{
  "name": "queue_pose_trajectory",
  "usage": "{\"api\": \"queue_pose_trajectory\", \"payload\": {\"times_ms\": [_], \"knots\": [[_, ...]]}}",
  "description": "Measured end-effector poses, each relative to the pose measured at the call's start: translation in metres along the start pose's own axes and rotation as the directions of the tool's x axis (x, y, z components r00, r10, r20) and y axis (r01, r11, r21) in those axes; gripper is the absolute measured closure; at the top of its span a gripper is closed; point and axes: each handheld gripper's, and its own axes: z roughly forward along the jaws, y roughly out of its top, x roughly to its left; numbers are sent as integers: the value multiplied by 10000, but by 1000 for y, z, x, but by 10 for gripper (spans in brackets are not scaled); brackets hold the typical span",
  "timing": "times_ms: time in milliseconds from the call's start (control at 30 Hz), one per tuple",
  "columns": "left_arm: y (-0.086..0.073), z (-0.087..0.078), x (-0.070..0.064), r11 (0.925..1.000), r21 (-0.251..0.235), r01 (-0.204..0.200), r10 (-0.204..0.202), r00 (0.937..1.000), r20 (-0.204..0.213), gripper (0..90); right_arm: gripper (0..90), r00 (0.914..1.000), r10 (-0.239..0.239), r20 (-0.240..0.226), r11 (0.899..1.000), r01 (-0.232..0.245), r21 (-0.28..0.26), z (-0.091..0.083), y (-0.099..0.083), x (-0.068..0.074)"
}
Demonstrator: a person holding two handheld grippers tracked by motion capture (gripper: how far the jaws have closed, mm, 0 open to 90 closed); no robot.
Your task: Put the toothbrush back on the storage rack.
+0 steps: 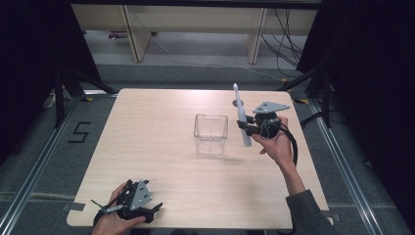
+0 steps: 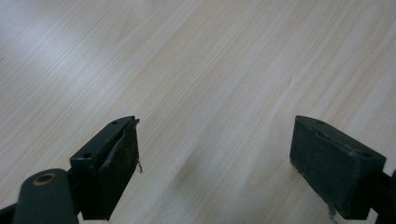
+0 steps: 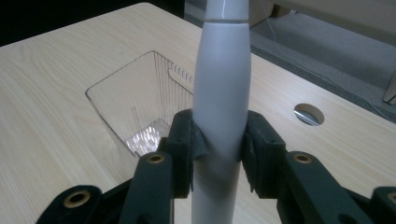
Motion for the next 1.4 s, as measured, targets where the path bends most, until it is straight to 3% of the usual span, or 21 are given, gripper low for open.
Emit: {"api": "queue_pose_trajectory", "payload": {"times_ms": [33,67,200,400,433,533,667,767,800,867,900,967,1033,1067,1133,1333,1400], "knots": [[0,0,0,10000,-13,-10,10,10000,-81,151,669,9998,182,-7,9998,-182,-13,0,1,2],[0,0,0,10000,-9,-14,14,10000,-73,151,669,10000,1,-17,10000,-1,-5,0,3,1],[0,0,-1,10000,-14,25,-25,10000,-77,151,669,9999,39,-131,9998,-41,-211,2,10,3],[0,0,0,10000,-10,-7,7,10000,-60,151,669,9994,280,-224,9996,-282,-94,3,24,7],[0,0,0,9999,-70,-115,114,9999,-117,150,669,9996,40,-280,9999,-43,-109,3,25,5],[0,0,0,10000,-11,-9,9,10000,-53,151,669,9991,261,-324,9996,-264,-79,2,31,9],[0,0,0,9999,-68,-91,90,9999,-107,151,669,9989,29,-473,9998,-38,-191,5,38,11],[0,0,0,10000,-17,-6,6,10000,-56,151,669,9982,149,-587,9996,-163,-241,8,41,16],[0,0,0,10000,-19,34,-34,10000,-64,150,670,9985,-72,-534,9997,58,-255,8,43,16],[0,0,0,10000,-22,22,-22,10000,-49,150,669,9977,40,-683,9998,-54,-209,9,47,20],[0,0,0,10000,-27,33,-34,10000,-60,151,669,9977,-158,-664,9996,142,-246,9,49,20],[0,0,0,9999,-68,-102,102,9999,-97,150,669,9969,-33,-790,9996,11,-282,11,52,23],[0,1,-1,9999,-7,137,-137,9999,36,151,669,9957,108,-920,9996,-133,-266,13,55,26],[0,0,0,10000,-15,-35,35,10000,-49,151,669,9955,-94,-943,9995,63,-325,14,57,26],[0,0,0,10000,-12,21,-21,10000,-60,150,669,9950,-262,-961,9992,232,-329,17,60,27],[0,-1,0,10000,-32,-12,12,10000,29,151,669,9945,-193,-1029,9993,160,-326,26,65,33],[0,0,0,10000,-19,7,-7,10000,31,151,670,9939,-411,-1024,9987,378,-342,29,66,33]]}}
